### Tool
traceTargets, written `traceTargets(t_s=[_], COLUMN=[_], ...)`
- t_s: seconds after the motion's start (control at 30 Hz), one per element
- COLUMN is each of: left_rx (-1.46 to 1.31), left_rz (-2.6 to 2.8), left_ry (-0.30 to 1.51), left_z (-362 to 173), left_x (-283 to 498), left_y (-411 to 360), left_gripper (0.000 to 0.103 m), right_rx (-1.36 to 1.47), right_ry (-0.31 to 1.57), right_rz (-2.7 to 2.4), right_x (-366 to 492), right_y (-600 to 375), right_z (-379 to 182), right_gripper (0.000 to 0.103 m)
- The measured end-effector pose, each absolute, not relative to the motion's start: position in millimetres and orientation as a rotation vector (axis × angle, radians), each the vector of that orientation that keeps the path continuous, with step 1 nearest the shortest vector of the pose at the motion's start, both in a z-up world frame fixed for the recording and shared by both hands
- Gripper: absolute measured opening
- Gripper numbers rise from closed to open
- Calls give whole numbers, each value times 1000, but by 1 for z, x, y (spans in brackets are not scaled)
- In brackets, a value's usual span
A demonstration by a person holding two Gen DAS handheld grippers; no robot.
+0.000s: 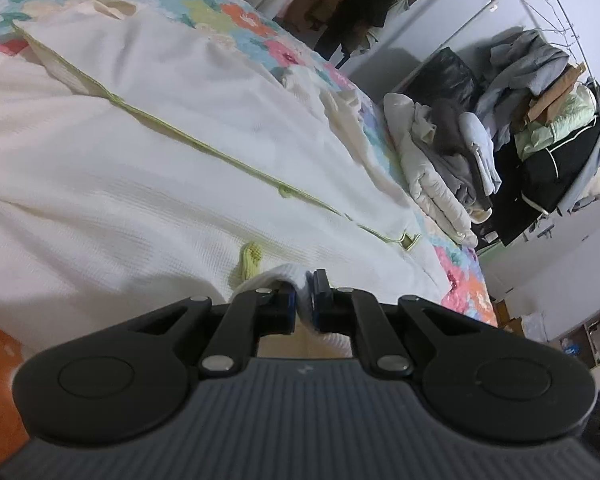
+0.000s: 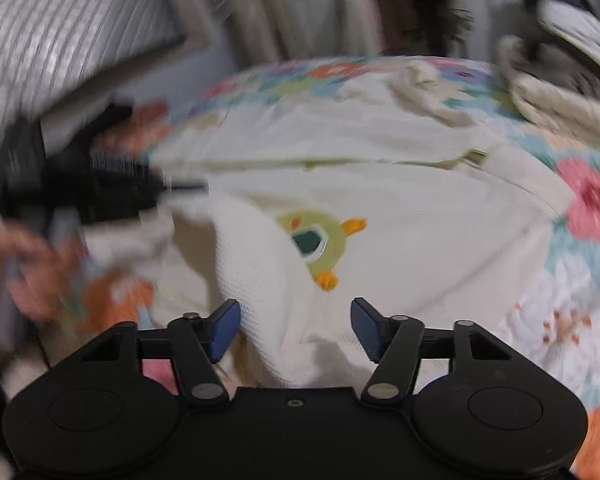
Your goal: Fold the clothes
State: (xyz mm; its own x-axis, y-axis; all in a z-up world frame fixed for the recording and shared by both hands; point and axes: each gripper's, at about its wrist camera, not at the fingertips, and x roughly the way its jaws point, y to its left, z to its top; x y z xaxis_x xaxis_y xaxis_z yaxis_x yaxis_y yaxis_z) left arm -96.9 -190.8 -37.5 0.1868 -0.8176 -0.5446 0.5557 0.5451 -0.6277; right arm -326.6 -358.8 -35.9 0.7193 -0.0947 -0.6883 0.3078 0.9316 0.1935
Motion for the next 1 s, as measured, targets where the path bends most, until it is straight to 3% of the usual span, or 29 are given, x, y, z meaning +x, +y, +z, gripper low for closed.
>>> traceTargets(t_s=[0.03, 0.07, 0.1, 0.13, 0.23, 0.3, 0.43, 0.5, 0.57, 0.73, 0.77, 0.83, 0.87, 0.9, 0.97, 1.0], left_rx=[-307, -295, -296, -296, -270, -250, -180, -125, -52, 200, 194, 181, 175, 148, 95, 58], left_rz=[-986, -970, -963, -955, -940, -935, -952, -949, -878, -866, -863, -856, -853, -867, -897, -921], left_ry=[976, 987, 997, 1007, 1001, 987, 963, 948, 956, 960, 968, 986, 995, 996, 998, 981], left_z=[-37, -39, -40, -41, -39, -35, -26, -26, -29, -49, -55, -65, -70, -68, -64, -56], left_x=[-97, -96, -96, -95, -97, -99, -107, -112, -117, -132, -133, -134, -135, -135, -135, -137], left_y=[-191, -191, -191, -191, -187, -182, -183, -188, -198, -230, -232, -235, -237, -234, -228, -221], left_gripper=[22, 36, 41, 41, 53, 68, 75, 93, 103, 103, 103, 86, 52, 30, 7, 7], right_rx=[258, 211, 192, 195, 162, 144, 250, 337, 421, 478, 490, 512, 523, 533, 491, 470], right_ry=[774, 810, 823, 826, 819, 844, 885, 877, 862, 798, 785, 759, 746, 734, 755, 766], right_rz=[-233, -238, -209, -174, -160, -211, -278, -310, -335, -383, -393, -412, -422, -430, -408, -397], right_x=[-318, -310, -306, -302, -292, -282, -271, -273, -276, -293, -297, -304, -307, -310, -307, -306], right_y=[-356, -353, -353, -358, -380, -402, -446, -463, -475, -476, -476, -476, -476, -476, -467, -462], right_z=[-41, -45, -46, -43, -27, -20, -37, -47, -55, -44, -42, -37, -35, -33, -35, -35], right_gripper=[66, 52, 34, 6, 7, 7, 7, 7, 7, 15, 21, 35, 41, 44, 53, 56])
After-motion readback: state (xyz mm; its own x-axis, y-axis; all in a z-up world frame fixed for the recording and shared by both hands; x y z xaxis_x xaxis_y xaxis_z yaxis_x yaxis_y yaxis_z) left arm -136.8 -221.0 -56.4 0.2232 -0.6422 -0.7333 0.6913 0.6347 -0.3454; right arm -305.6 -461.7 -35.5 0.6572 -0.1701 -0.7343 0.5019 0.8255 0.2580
